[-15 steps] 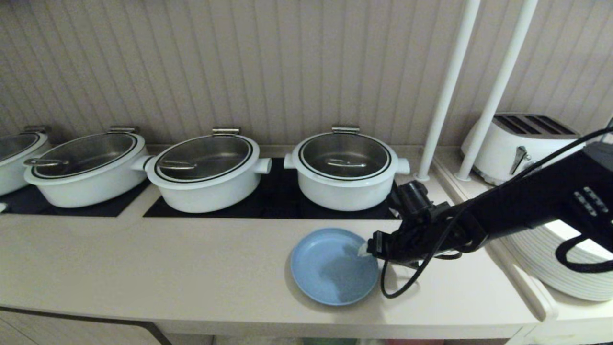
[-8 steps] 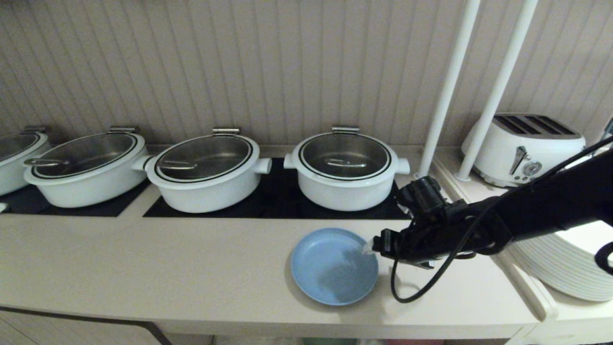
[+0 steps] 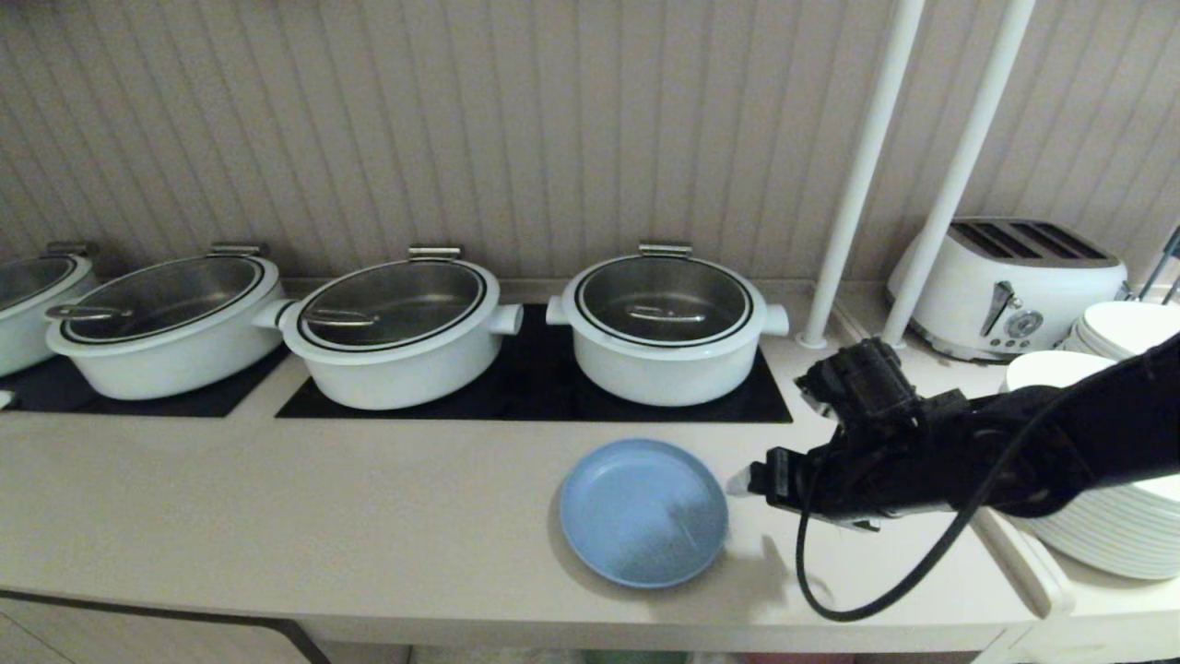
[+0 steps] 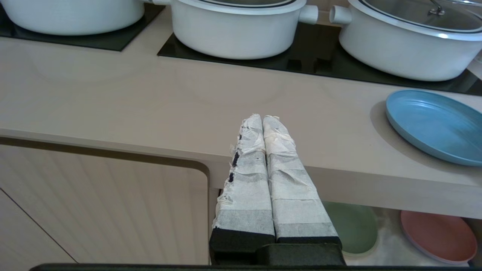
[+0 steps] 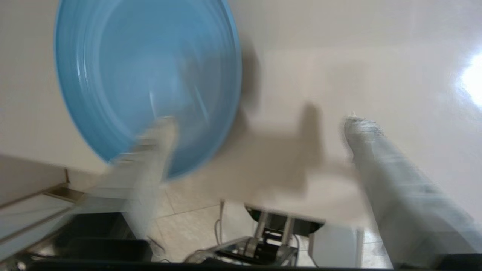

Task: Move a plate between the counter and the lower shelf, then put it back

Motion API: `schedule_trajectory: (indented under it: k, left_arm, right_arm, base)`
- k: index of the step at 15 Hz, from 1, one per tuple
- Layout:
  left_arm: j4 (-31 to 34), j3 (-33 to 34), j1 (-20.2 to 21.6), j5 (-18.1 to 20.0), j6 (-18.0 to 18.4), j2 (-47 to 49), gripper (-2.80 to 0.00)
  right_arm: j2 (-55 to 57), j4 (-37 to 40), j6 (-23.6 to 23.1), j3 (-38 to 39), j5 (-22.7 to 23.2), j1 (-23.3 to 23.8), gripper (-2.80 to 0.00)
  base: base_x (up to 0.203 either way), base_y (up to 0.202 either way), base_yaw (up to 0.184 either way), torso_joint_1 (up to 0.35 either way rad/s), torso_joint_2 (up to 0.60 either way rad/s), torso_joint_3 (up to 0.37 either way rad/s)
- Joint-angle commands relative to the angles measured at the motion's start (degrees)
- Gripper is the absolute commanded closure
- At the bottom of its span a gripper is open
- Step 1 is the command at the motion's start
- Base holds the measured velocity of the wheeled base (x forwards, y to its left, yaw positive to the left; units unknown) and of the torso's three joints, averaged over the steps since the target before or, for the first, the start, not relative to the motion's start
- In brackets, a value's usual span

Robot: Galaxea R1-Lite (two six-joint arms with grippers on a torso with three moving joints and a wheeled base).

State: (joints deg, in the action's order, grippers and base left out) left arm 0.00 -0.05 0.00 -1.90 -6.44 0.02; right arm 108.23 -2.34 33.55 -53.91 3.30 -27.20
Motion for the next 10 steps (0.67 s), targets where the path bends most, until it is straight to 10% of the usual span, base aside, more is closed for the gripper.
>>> schedule_trajectory:
  k: [1,10]
  left_arm:
    - [0.0,0.0,0.0,0.0,-0.1,0.0,0.00]
    - [0.0,0.0,0.0,0.0,-0.1,0.0,0.00]
  right_arm:
    - [-4.4,-0.1,0.1,2.9,0.0,0.0,0.00]
    - [-17.3,-3.1,-0.2,12.7,-7.3,2.2,0.00]
  base:
    - [0.000,0.000,0.000,0.000,0.00,0.000]
    - [0.000,0.000,0.000,0.000,0.00,0.000]
